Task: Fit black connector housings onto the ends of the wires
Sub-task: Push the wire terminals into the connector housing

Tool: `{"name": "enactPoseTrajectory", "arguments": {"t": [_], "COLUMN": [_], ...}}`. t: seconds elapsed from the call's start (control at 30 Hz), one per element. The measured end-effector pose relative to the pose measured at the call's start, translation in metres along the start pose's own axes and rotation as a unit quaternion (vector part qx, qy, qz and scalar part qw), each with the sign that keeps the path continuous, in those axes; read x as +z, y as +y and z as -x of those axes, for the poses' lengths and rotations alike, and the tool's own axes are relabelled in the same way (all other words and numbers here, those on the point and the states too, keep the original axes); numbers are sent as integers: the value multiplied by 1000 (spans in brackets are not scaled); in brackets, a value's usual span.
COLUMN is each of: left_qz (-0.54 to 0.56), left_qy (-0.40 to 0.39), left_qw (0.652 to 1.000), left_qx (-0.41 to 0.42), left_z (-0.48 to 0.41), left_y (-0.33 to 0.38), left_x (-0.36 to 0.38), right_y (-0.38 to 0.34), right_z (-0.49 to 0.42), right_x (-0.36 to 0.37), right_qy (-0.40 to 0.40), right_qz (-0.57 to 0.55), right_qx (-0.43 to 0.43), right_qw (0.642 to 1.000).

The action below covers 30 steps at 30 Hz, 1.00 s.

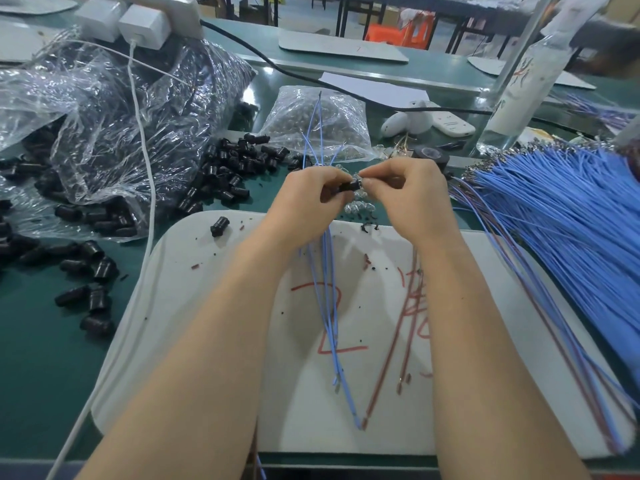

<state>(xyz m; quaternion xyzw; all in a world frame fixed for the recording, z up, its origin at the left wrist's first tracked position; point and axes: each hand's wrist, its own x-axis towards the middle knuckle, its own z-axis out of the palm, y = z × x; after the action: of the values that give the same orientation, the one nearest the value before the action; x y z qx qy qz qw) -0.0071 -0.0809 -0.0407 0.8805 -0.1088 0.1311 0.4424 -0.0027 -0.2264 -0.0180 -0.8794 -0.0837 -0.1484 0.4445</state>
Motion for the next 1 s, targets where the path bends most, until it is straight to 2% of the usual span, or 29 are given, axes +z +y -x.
{"name": "enactPoseTrajectory", "arguments": {"t": [0.37,0.47,0.63,1.0], "left_qz": [16,18,41,-19], "left_qy": [-14,-11,13,15], "left_qw": [1000,1000,999,999], "left_qx": [14,13,7,26], "left_z": [3,3,2,3], "left_y": [1,1,1,3], "left_x": [-1,-2,1,-5], "right_y": [10,8,7,9], "right_z": [1,2,3,2], "right_x": [-4,0,8,20], "right_qy": [-81,-71,-25,-36], "right_qz": [-106,-136,-311,-322], "right_qx": [20,27,131,156], "right_qw": [991,988,941,933]}}
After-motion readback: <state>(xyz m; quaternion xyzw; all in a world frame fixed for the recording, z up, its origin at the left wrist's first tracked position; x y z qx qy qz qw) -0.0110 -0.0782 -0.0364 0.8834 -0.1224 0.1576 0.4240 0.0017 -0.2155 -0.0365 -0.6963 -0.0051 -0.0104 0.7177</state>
